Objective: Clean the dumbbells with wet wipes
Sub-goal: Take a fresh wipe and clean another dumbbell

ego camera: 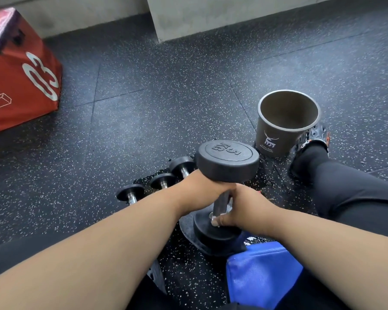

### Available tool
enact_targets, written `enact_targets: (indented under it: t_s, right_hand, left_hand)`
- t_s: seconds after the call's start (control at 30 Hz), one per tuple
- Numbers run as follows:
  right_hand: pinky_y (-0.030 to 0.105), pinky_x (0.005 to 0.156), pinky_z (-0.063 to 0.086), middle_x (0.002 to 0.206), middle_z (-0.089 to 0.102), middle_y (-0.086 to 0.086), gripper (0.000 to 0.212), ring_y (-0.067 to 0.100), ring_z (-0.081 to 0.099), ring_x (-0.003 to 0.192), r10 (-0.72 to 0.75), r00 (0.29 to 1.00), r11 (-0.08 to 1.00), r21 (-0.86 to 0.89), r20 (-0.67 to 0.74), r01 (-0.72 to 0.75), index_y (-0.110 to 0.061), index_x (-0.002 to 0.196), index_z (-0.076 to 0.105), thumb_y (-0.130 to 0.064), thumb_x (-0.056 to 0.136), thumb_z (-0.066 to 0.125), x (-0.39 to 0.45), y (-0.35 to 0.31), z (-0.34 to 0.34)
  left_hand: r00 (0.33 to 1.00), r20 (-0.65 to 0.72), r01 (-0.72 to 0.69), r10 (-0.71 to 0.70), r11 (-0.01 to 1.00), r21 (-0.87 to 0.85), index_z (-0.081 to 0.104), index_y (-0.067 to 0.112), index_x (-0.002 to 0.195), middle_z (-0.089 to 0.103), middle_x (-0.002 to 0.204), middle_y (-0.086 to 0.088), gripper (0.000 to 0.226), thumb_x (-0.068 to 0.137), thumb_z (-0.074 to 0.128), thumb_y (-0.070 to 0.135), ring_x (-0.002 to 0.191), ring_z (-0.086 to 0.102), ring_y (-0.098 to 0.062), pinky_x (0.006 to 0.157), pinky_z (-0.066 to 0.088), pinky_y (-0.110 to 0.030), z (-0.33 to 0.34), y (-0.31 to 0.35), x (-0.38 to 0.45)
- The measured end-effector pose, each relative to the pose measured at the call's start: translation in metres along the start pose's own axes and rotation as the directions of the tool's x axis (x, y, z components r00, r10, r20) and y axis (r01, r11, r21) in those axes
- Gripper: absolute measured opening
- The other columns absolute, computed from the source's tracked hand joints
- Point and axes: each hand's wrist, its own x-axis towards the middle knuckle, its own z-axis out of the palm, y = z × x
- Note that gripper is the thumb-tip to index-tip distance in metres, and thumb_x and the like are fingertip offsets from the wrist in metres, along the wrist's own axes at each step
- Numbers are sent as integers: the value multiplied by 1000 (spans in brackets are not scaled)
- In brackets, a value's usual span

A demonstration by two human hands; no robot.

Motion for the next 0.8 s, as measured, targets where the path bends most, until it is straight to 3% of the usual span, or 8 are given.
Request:
enact_targets:
  t_s: [0.07,0.23,0.37,0.47,0.53,0.6,0.7,0.8]
  right_hand:
    - [40,84,60,82,77,-12,29,4,72,81,24,999,999,41,25,-25,-24,82,75,-40,67,94,-1,-2,1]
    - [43,88,60,84,79,-7,28,9,74,84,28,997,995,96,74,-35,-21,83,75,-35,68,95,1,0,-1]
    - [54,88,61,92,79,7,63,17,77,84,87,992,982,160,92,-101,-15,98,69,-51,54,96,2,5,-6]
    - [62,95,56,111,74,22,54,20,68,87,52,977,963,250,205,-104,-14,115,67,-29,66,84,2,5,-22]
    - [51,99,57,113,77,21,48,20,71,93,39,964,933,335,265,-130,-17,125,66,-8,80,79,1,8,-29]
    - [37,92,62,101,81,9,47,17,76,88,81,969,926,342,231,-159,-16,126,65,-1,85,82,1,11,-28]
    - [46,93,62,92,81,3,64,26,79,88,130,986,956,250,104,-152,-25,120,67,-35,65,97,6,10,-15]
    - [28,74,56,80,76,-4,63,6,68,66,144,990,986,87,-5,-143,-30,111,65,-47,62,100,8,3,-10]
  left_hand:
    - [1000,-3,-3,3,1000,12,73,35,106,77,111,18,19,96,75,19,103,65,9,93,52,-19,0,1,0]
    - [999,-52,5,0,996,91,77,21,100,81,96,8,26,80,68,35,106,74,-17,98,59,-46,2,3,1]
    - [995,-95,17,-11,998,63,65,18,78,64,69,13,12,83,67,29,72,55,-11,76,52,-39,-1,4,3]
    - [986,-156,70,-61,996,54,58,19,69,52,57,15,24,91,67,21,58,43,-4,62,39,-29,-4,5,3]
    - [976,-196,99,-92,995,24,61,19,72,52,57,14,22,92,68,22,56,42,-6,60,37,-29,-5,4,4]
    - [967,-220,129,-127,992,-7,65,19,75,54,59,10,18,91,70,25,59,43,-10,61,38,-30,-5,4,5]
    - [955,-233,179,-182,983,-38,64,19,75,52,56,10,21,91,71,29,57,43,-11,59,37,-30,-4,3,7]
    - [944,-249,217,-218,976,-32,59,18,70,46,46,14,27,91,69,33,52,41,-12,55,33,-28,-3,4,7]
